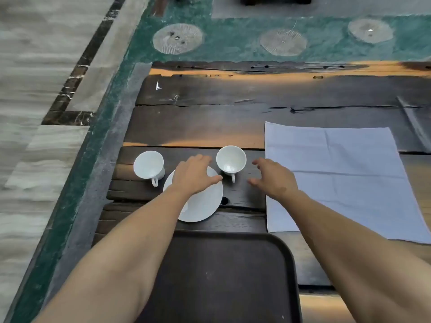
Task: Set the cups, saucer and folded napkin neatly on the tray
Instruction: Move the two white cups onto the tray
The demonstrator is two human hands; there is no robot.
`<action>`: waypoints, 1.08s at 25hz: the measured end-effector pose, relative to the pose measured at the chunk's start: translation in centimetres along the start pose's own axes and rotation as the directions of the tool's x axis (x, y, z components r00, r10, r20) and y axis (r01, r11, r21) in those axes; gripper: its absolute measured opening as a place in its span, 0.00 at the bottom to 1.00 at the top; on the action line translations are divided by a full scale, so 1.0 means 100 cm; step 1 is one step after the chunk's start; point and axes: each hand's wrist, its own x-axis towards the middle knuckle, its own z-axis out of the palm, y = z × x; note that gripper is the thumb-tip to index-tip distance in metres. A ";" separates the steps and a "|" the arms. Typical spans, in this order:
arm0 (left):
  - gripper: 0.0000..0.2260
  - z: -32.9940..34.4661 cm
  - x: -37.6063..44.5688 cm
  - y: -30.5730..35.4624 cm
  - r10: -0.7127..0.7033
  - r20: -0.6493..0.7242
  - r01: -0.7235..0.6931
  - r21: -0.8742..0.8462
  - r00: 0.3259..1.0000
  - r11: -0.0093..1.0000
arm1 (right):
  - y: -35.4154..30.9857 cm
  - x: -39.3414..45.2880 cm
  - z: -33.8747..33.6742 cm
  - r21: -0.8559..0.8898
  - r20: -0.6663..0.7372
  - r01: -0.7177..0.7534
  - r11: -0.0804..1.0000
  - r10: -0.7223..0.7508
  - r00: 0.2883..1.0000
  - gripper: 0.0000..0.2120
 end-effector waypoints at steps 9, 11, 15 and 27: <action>0.31 0.010 0.041 0.000 0.070 -0.031 -0.072 -0.059 0.997 0.996 | -0.009 0.046 0.014 0.151 -0.023 0.065 0.986 -0.062 0.998 0.34; 0.30 0.013 0.043 0.003 0.066 -0.044 -0.070 -0.089 0.997 0.994 | -0.012 0.049 0.019 0.197 -0.044 0.046 0.979 -0.038 0.998 0.34; 0.29 0.014 0.039 0.010 0.036 -0.046 -0.042 -0.143 0.998 0.989 | -0.015 0.046 0.018 0.182 -0.050 0.038 0.983 -0.029 0.998 0.35; 0.30 -0.020 -0.034 0.042 0.047 -0.051 -0.056 -0.193 0.998 0.980 | -0.030 -0.040 -0.010 0.236 -0.053 -0.048 0.971 0.062 0.997 0.33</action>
